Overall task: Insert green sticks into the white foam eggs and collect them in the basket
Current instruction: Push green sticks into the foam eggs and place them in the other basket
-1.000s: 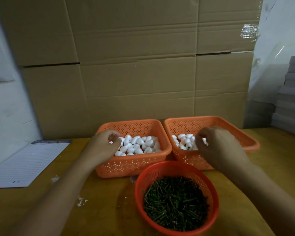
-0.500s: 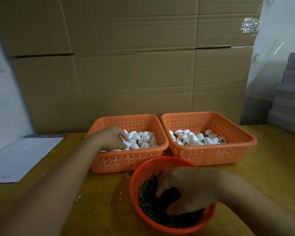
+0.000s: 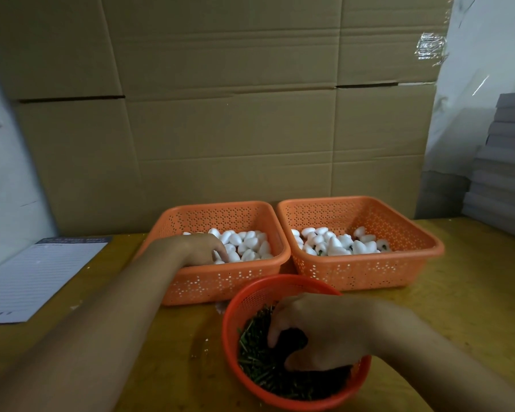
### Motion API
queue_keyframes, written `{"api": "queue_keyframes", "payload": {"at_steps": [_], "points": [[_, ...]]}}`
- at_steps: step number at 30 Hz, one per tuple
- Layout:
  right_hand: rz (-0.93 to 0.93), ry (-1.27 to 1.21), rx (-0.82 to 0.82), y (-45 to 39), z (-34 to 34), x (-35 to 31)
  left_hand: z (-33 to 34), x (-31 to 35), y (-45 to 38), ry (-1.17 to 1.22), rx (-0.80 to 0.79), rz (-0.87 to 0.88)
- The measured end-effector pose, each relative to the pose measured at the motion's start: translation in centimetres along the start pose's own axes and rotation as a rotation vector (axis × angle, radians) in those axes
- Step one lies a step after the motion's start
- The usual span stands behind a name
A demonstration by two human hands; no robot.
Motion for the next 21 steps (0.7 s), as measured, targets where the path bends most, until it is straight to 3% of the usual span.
{"api": "queue_keyframes", "payload": {"at_steps": [7,17,21], "points": [[-0.012,-0.013,0.055,-0.2,-0.2,0.2,-0.3,-0.2,0.5,-0.047,0.045,-0.037],[-0.03,-0.048,0.102,-0.3,-0.3,0.3,0.4,0.1,0.6,0.095,0.019,0.023],[-0.018,-0.039,0.14,-0.3,-0.6,0.5,-1.8,0.4,0.6,0.262,0.183,0.111]]}}
Point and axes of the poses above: each hand's wrist, its own y-axis away from the middle knuckle, its own z-axis out of the palm, x = y × z, the point moved 9 cm from there along -y, towards the middle knuckle, and after that the axes turned 12 degrees about -z, right-handed, at the moved point
